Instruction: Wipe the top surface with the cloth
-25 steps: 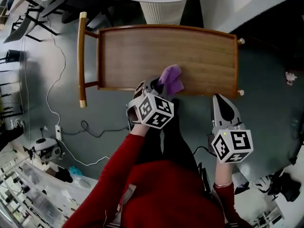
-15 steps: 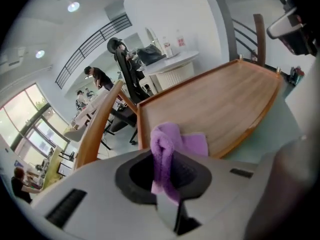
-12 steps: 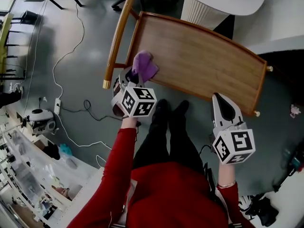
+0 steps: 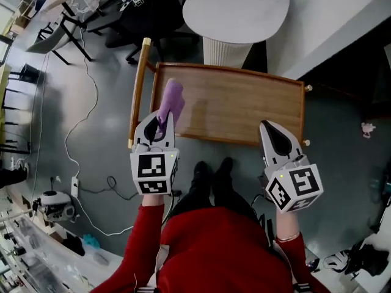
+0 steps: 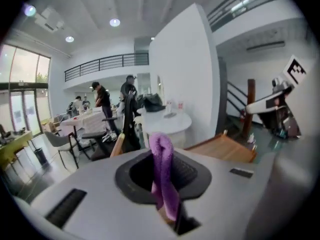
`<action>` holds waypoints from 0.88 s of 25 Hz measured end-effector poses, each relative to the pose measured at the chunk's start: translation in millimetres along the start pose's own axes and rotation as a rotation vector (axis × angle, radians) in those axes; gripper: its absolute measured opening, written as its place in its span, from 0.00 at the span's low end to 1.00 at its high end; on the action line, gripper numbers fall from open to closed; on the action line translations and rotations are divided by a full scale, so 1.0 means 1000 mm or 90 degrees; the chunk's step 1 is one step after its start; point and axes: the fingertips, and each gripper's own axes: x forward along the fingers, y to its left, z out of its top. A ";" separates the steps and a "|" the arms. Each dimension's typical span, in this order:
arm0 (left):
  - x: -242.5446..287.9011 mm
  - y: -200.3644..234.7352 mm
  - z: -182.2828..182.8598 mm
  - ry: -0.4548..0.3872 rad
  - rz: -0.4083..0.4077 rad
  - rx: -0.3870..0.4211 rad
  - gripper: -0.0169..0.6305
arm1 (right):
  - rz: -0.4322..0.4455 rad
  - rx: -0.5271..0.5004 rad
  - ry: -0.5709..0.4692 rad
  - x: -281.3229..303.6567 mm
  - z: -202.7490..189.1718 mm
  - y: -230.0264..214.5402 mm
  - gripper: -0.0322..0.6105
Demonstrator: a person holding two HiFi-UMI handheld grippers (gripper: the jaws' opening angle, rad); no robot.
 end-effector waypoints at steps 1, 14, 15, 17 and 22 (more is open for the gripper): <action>0.001 -0.008 0.029 -0.051 -0.028 -0.001 0.10 | -0.011 -0.012 -0.037 -0.004 0.018 -0.003 0.06; -0.039 -0.105 0.158 -0.259 -0.203 0.016 0.10 | -0.052 -0.077 -0.212 -0.065 0.100 -0.006 0.06; -0.041 -0.109 0.158 -0.265 -0.211 0.016 0.10 | -0.050 -0.077 -0.215 -0.067 0.099 -0.006 0.06; -0.045 -0.117 0.156 -0.275 -0.225 0.016 0.10 | -0.041 -0.075 -0.222 -0.067 0.099 -0.005 0.06; -0.054 -0.128 0.150 -0.294 -0.243 -0.001 0.10 | 0.006 -0.082 -0.226 -0.065 0.091 0.001 0.06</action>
